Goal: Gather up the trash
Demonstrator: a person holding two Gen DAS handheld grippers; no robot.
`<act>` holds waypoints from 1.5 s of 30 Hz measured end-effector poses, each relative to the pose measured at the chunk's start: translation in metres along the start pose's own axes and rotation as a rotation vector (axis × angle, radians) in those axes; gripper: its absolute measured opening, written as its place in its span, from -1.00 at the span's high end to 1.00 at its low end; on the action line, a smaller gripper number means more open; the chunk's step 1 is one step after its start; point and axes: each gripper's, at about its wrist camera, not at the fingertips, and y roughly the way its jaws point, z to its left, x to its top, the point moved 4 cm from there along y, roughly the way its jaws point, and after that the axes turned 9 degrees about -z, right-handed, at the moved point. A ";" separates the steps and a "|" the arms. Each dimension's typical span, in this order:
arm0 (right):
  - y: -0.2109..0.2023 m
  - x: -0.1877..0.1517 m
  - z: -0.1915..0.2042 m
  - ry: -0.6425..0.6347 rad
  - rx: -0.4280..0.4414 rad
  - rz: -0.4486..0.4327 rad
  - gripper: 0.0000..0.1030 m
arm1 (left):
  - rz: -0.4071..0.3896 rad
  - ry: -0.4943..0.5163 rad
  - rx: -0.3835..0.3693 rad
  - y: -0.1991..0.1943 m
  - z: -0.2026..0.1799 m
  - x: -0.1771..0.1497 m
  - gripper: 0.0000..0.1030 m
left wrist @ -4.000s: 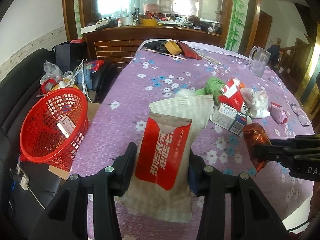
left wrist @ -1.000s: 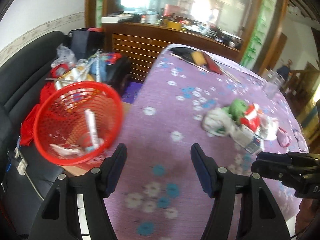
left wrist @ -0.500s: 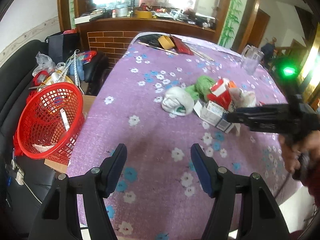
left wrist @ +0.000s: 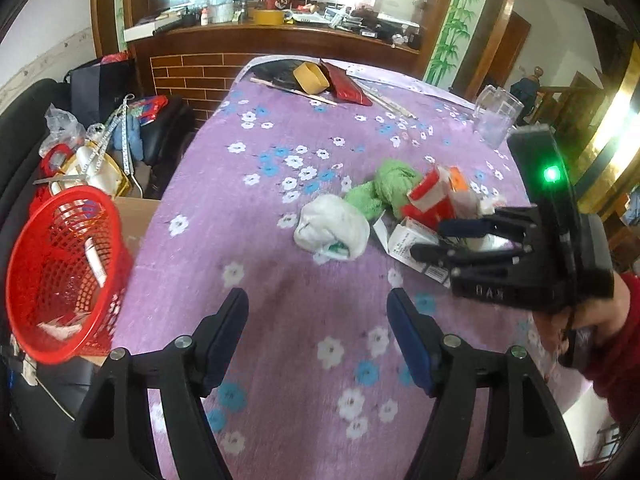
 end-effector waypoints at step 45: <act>-0.033 -0.057 0.018 0.205 0.128 0.042 -0.04 | -0.009 0.006 0.018 0.036 -0.007 -0.006 0.35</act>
